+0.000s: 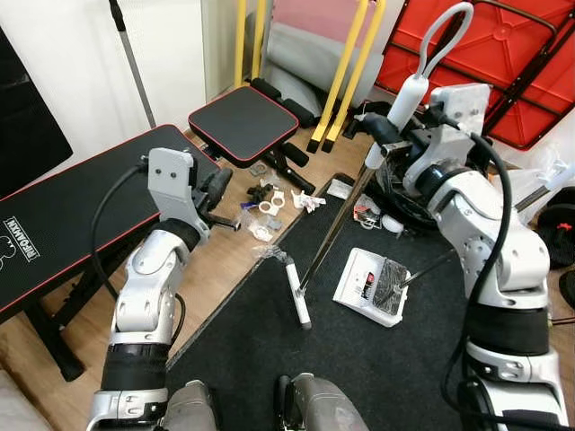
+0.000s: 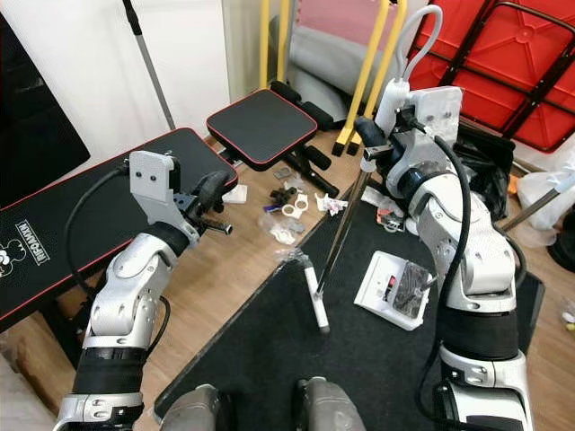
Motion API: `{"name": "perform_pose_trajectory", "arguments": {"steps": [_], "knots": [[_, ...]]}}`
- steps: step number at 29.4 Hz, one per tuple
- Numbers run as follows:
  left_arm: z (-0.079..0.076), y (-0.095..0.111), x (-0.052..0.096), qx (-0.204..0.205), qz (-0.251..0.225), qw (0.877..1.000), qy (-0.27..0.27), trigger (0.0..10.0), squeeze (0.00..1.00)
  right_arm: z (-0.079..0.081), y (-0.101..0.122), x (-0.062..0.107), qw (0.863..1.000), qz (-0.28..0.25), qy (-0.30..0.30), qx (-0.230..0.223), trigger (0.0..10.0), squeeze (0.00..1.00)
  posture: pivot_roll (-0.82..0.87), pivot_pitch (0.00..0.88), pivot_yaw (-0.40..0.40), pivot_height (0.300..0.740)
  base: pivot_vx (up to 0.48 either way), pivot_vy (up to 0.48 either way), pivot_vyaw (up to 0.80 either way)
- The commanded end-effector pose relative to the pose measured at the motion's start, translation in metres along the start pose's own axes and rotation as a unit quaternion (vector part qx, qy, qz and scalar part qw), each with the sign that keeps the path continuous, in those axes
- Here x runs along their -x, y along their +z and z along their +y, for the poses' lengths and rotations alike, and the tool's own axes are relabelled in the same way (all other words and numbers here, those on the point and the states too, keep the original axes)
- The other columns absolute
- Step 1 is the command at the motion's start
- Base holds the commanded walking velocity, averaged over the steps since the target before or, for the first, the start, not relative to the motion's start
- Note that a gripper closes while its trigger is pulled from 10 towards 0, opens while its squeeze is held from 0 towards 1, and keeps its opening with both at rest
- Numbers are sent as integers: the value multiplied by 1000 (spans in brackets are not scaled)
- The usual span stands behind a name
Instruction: Sweep floor
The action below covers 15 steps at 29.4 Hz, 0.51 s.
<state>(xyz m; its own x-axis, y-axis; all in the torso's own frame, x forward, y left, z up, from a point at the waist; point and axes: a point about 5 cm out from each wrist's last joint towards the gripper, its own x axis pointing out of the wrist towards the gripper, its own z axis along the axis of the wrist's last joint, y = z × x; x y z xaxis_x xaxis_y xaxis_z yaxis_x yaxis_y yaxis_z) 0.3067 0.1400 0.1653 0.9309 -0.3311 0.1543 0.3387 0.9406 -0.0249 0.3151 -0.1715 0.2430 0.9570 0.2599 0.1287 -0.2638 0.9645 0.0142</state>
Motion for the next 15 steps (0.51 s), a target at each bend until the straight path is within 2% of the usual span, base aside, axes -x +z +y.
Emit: {"name": "perform_pose_trajectory", "arguments": {"steps": [1, 2, 3, 7, 8, 9, 10, 15], "knots": [[-5, -1, 1, 6, 3, 1000, -2, 0, 0, 0, 10, 4, 999, -36, 0, 7, 0, 0, -190, 44, -155, 740, 0, 0, 0], [-8, -1, 0, 5, 3, 1000, -6, 0, 0, 1, 10, 4, 999, -37, 1, 6, 1373, 0, -191, 46, -155, 740, 0, 0, 0], [-10, -1, -1, -1, 5, 1000, -5, 0, 0, 2, 9, 3, 999, -37, -2, 6, 10000, 0, -192, 47, -154, 740, 0, 0, 0], [-10, -1, -2, -6, 7, 1000, -4, 0, 0, 2, 9, 3, 999, -37, -5, 7, 10000, 0, -192, 47, -153, 740, 0, 0, 0], [-10, -2, -3, -20, 13, 1000, 3, 5725, 0, 2, 10, 2, 999, -39, -9, 8, 10000, 0, -192, 47, -154, 740, 0, 0, 0], [-10, -2, -3, -20, 13, 1000, 3, 5725, 0, 2, 10, 2, 999, -39, -9, 8, 10000, 0, -192, 47, -154, 740, 0, 0, 0], [-9, -4, -4, -36, 24, 999, 8, 10000, 0, 2, 11, 2, 999, -43, -13, 9, 10000, 0, -191, 48, -154, 740, 0, 0, 0], [-5, -2, -7, -38, 19, 999, 20, 10000, 0, 0, 15, 0, 997, -66, -25, 3, 10000, 0, -183, 50, -152, 740, 0, 0, 0]]}}
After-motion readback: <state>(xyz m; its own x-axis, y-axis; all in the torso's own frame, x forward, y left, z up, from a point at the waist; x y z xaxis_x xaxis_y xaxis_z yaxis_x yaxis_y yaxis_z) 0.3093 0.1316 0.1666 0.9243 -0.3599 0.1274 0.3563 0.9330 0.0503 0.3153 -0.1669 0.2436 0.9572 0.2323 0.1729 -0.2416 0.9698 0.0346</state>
